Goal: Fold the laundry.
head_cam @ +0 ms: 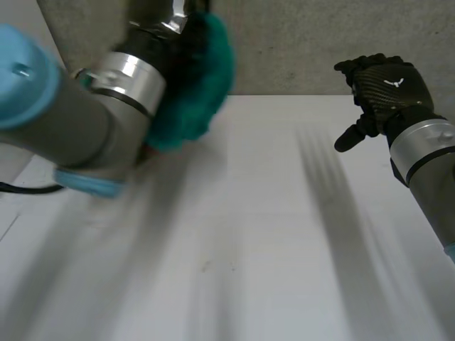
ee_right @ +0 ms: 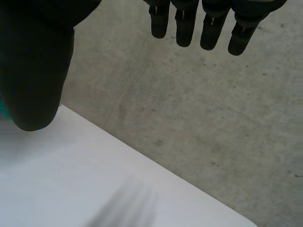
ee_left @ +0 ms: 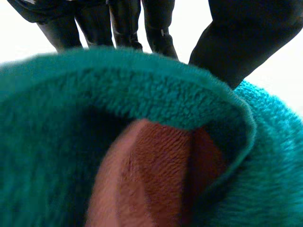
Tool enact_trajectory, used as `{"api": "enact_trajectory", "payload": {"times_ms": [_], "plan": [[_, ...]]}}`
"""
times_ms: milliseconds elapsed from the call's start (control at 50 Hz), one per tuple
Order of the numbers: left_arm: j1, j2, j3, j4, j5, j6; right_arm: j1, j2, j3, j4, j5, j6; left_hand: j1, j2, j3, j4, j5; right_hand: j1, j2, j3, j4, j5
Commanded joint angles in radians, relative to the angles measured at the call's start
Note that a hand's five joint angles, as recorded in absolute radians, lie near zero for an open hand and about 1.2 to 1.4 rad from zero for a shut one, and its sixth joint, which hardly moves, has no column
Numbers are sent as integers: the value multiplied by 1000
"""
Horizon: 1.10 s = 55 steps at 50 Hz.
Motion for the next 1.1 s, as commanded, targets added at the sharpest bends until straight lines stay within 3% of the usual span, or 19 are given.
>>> {"api": "enact_trajectory", "payload": {"times_ms": [20, 100, 120, 140, 200, 420, 520, 640, 780, 880, 1000, 1060, 1100], "plan": [[-137, -279, 118, -24, -4, 7, -70, -4, -6, 1, 2, 1, 299, 201, 204, 199, 263, -53, -38, -33, -34, -47], [-149, -403, 137, -40, 7, 82, -95, -2, -13, 1, 0, 1, 299, 201, 204, 199, 263, -53, -38, -33, -34, -47], [-151, -415, 135, -41, 7, 93, -105, -1, -18, 3, 0, -1, 154, 56, 59, 54, 118, -53, -38, -33, -34, -47], [-152, -423, 128, -44, 2, 107, -111, -1, -18, 3, 0, -1, -348, -445, -442, -447, -383, -53, -38, -33, -34, -47], [-158, -409, 105, -47, -6, 109, -131, 6, -21, 14, -1, -13, -833, -930, -927, -932, -868, -53, -38, -33, -34, -47], [-137, -41, -124, -50, -7, 113, -121, 62, -56, 138, -9, -196, -855, -952, -949, -954, -890, -53, -38, -33, -34, -47], [-53, 112, -307, -104, -61, 122, -67, 75, -36, 241, -64, -311, -846, -943, -940, -946, -881, -53, -38, -33, -34, -47], [7, 140, -469, -188, -96, 148, 34, 148, -13, 261, -139, -335, -843, -940, -937, -943, -879, -53, -38, -33, -34, -47], [76, 144, -604, -201, -118, 181, 117, 266, -33, 132, -149, -282, -843, -940, -937, -943, -879, -34, -19, -15, -15, -28], [87, 181, -638, -201, -119, 172, 163, 392, -79, -41, -153, -236, -849, -946, -943, -948, -884, 145, 159, 164, 164, 151], [98, 207, -659, -201, -121, 170, 186, 504, -144, -106, -155, -234, -855, -952, -949, -954, -890, 389, 403, 408, 407, 394], [104, 227, -667, -201, -122, 170, 195, 544, -170, -111, -152, -237, -855, -952, -949, -954, -890, 716, 731, 736, 735, 722], [107, 235, -668, -201, -122, 170, 197, 547, -193, -117, -152, -237, -855, -952, -949, -954, -890, 1166, 1181, 1186, 1185, 1172]]}}
